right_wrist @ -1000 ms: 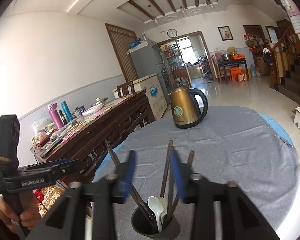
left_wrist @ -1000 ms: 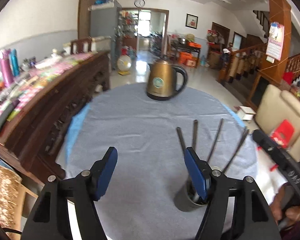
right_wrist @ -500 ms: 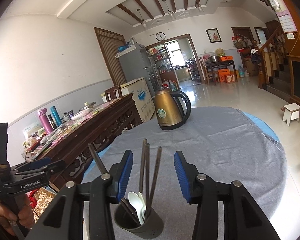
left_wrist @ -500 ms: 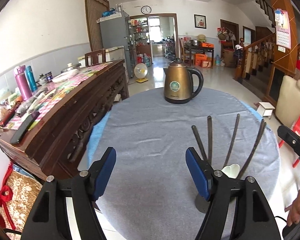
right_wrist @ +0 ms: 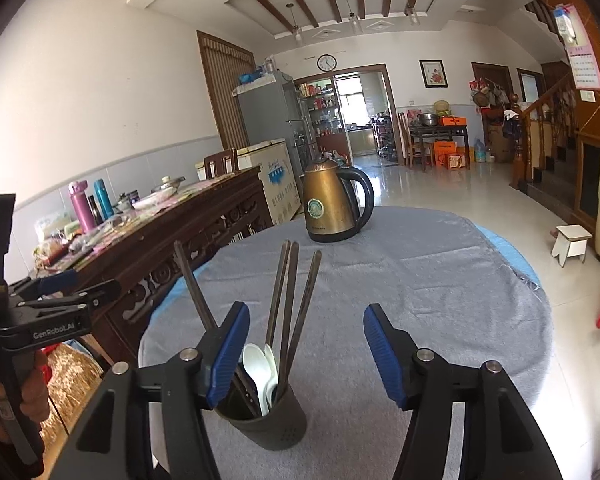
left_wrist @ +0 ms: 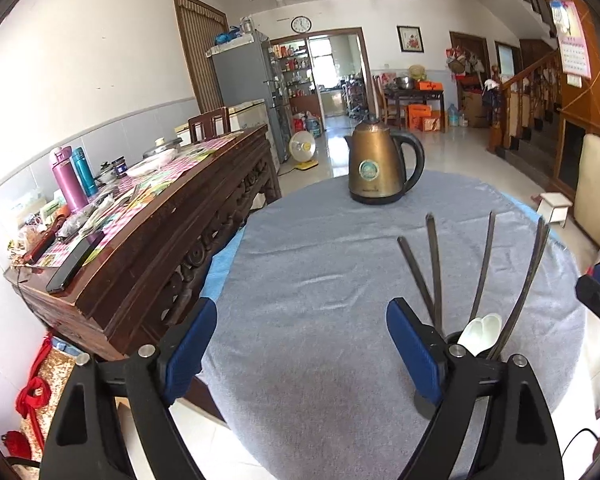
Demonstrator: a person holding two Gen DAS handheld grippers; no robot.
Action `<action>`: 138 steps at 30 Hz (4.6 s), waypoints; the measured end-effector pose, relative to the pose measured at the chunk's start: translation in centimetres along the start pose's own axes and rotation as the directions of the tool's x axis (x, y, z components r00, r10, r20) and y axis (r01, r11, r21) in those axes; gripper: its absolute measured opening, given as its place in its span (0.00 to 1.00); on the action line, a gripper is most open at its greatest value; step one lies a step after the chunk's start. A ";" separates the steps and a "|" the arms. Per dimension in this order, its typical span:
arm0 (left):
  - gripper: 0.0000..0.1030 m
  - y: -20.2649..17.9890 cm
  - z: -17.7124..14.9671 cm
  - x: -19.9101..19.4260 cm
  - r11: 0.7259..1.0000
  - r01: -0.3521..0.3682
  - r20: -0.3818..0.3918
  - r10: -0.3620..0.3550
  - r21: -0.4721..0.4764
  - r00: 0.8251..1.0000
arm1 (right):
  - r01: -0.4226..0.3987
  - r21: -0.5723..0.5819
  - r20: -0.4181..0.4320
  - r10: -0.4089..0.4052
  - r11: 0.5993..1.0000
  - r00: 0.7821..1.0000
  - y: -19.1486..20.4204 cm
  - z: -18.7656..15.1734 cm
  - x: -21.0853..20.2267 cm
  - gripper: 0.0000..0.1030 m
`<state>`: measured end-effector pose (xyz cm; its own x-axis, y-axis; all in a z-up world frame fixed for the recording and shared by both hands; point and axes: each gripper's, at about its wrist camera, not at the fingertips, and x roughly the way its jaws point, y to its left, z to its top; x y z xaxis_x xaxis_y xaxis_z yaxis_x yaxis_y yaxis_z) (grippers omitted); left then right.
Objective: Organize utensils
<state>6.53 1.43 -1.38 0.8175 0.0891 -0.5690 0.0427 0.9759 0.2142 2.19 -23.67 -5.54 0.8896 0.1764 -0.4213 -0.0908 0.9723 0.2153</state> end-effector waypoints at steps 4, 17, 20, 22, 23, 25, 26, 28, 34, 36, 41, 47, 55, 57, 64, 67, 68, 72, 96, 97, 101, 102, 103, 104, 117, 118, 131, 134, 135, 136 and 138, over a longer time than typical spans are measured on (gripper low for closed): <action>0.85 -0.6 -1.0 0.4 0.998 -0.053 -0.019 0.053 0.029 0.998 | 0.019 -0.029 -0.022 -0.020 0.999 1.000 0.5 -0.8 -0.2 0.62; 0.85 0.6 -1.9 -2.2 0.996 -0.093 0.001 0.093 -0.017 0.996 | 0.034 -0.089 -0.063 -0.039 0.995 0.997 3.1 -1.5 -2.0 0.63; 0.85 0.9 -2.0 -3.4 0.995 -0.098 0.014 0.099 -0.023 0.995 | 0.040 -0.105 -0.060 -0.046 0.994 0.997 3.8 -1.5 -2.4 0.64; 0.85 1.3 -1.9 -4.1 0.994 -0.102 0.022 0.102 -0.033 0.994 | 0.042 -0.103 -0.065 -0.049 0.994 0.997 4.0 -1.5 -2.5 0.64; 0.85 1.6 -1.9 -4.4 0.994 -0.104 0.025 0.105 -0.039 0.994 | 0.048 -0.100 -0.070 -0.055 0.994 0.996 4.0 -1.4 -2.6 0.64; 0.85 2.2 -1.8 -5.0 0.993 -0.102 0.032 0.104 -0.054 0.994 | 0.059 -0.094 -0.074 -0.066 0.994 0.995 4.2 -1.1 -2.7 0.64; 0.85 2.6 -1.8 -5.4 0.993 -0.097 0.035 0.100 -0.064 0.994 | 0.066 -0.090 -0.076 -0.073 0.994 0.994 4.3 -0.8 -2.8 0.64; 0.85 3.1 -1.7 -6.0 0.994 -0.082 0.048 0.086 -0.076 0.995 | 0.084 -0.089 -0.082 -0.091 0.992 0.992 4.6 -0.4 -2.8 0.64; 0.85 3.4 -1.5 -7.6 0.994 -0.086 0.094 0.093 -0.072 0.991 | 0.150 -0.117 -0.077 -0.160 0.982 0.984 5.8 0.5 -3.4 0.64; 0.85 3.2 -1.5 -7.8 0.994 -0.083 0.097 0.090 -0.068 0.991 | 0.174 -0.131 -0.065 -0.184 0.976 0.981 6.1 0.6 -3.7 0.64; 0.85 3.0 -1.4 -8.1 0.994 -0.084 0.102 0.090 -0.066 0.991 | 0.227 -0.159 -0.053 -0.237 0.961 0.970 6.2 0.8 -4.1 0.64; 0.85 2.2 -1.5 -8.2 0.998 -0.047 0.101 0.051 -0.039 0.994 | 0.296 -0.171 -0.049 -0.308 0.940 0.950 5.8 1.0 -4.1 0.64; 0.85 0.5 -1.7 -7.6 1.000 -0.023 0.087 0.023 -0.006 0.996 | 0.325 -0.180 -0.054 -0.339 0.928 0.939 5.0 0.5 -3.9 0.64; 0.85 0.1 -1.6 -7.4 1.000 -0.020 0.083 0.020 0.002 0.996 | 0.324 -0.171 -0.058 -0.338 0.930 0.939 4.6 0.5 -3.8 0.64; 0.85 -1.3 -1.5 -7.3 0.999 -0.018 0.077 0.016 0.026 0.997 | 0.320 -0.154 -0.078 -0.334 0.935 0.939 3.3 -0.1 -3.8 0.64; 0.85 -1.8 -1.4 -7.1 0.999 -0.018 0.073 0.015 0.037 0.997 | 0.317 -0.150 -0.088 -0.332 0.937 0.939 3.0 -0.3 -3.7 0.64; 0.85 -1.9 -1.4 -7.1 0.999 -0.018 0.072 0.015 0.039 0.997 | 0.316 -0.150 -0.093 -0.331 0.937 0.939 2.9 -0.4 -3.6 0.64; 0.85 -2.3 -1.4 -6.9 0.999 -0.017 0.067 0.014 0.047 0.998 | 0.312 -0.145 -0.108 -0.329 0.939 0.938 2.4 -0.8 -3.3 0.64; 0.85 -2.9 -1.8 -6.3 0.998 -0.001 0.046 -0.002 0.065 0.999 | 0.318 -0.142 -0.137 -0.336 0.938 0.932 1.5 -1.4 -2.6 0.64; 0.85 -2.9 -1.8 -6.3 0.998 0.000 0.045 -0.003 0.065 0.999 | 0.318 -0.141 -0.137 -0.337 0.937 0.932 1.5 -1.4 -2.6 0.64; 0.85 -2.9 -1.9 -6.3 0.998 0.003 0.045 -0.006 0.064 0.999 | 0.318 -0.143 -0.136 -0.337 0.937 0.931 1.5 -1.5 -2.5 0.64; 0.85 -3.0 -1.9 -6.3 0.998 0.003 0.045 -0.006 0.063 0.999 | 0.318 -0.143 -0.136 -0.337 0.937 0.932 1.5 -1.4 -2.5 0.64; 0.85 -3.0 -2.0 -6.2 0.998 0.003 0.044 -0.006 0.063 0.999 | 0.318 -0.144 -0.136 -0.337 0.937 0.932 1.5 -1.5 -2.5 0.64; 0.85 -3.0 -2.0 -6.2 0.998 0.005 0.043 -0.008 0.063 0.999 | 0.318 -0.145 -0.135 -0.337 0.937 0.932 1.5 -1.5 -2.6 0.64; 0.85 -2.8 -2.2 -6.3 0.999 0.010 0.040 -0.012 0.053 0.999 | 0.315 -0.154 -0.127 -0.335 0.937 0.934 2.1 -1.0 -2.7 0.64; 0.85 -2.8 -2.1 -6.2 0.999 0.009 0.040 -0.012 0.051 0.999 | 0.315 -0.154 -0.126 -0.335 0.936 0.934 2.1 -0.9 -2.7 0.64; 0.85 -2.0 -2.2 -6.1 1.000 0.008 0.042 -0.009 0.025 0.999 | 0.315 -0.159 -0.117 -0.335 0.936 0.935 2.9 -0.6 -3.1 0.64; 0.85 -1.7 -2.3 -6.0 1.000 0.013 0.041 -0.014 0.020 0.999 | 0.316 -0.163 -0.116 -0.337 0.935 0.934 3.2 -0.6 -3.1 0.64; 0.85 -1.7 -2.3 -6.0 1.000 0.013 0.040 -0.014 0.020 0.999 | 0.317 -0.163 -0.116 -0.337 0.934 0.934 3.3 -0.6 -3.1 0.64; 0.85 -1.6 -2.4 -6.0 1.000 0.014 0.039 -0.015 0.020 0.999 | 0.319 -0.164 -0.114 -0.339 0.934 0.934 3.4 -0.5 -3.1 0.64; 0.85 -1.6 -2.4 -6.0 1.000 0.016 0.040 -0.017 0.019 0.999 | 0.323 -0.163 -0.110 -0.343 0.932 0.933 3.6 -0.5 -3.2 0.64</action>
<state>0.20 -0.16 -0.17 0.8388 0.0650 -0.5406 0.0667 0.9731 0.2204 -1.24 -20.68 -3.88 0.8120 -0.1517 -0.5635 0.1297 0.9884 -0.0792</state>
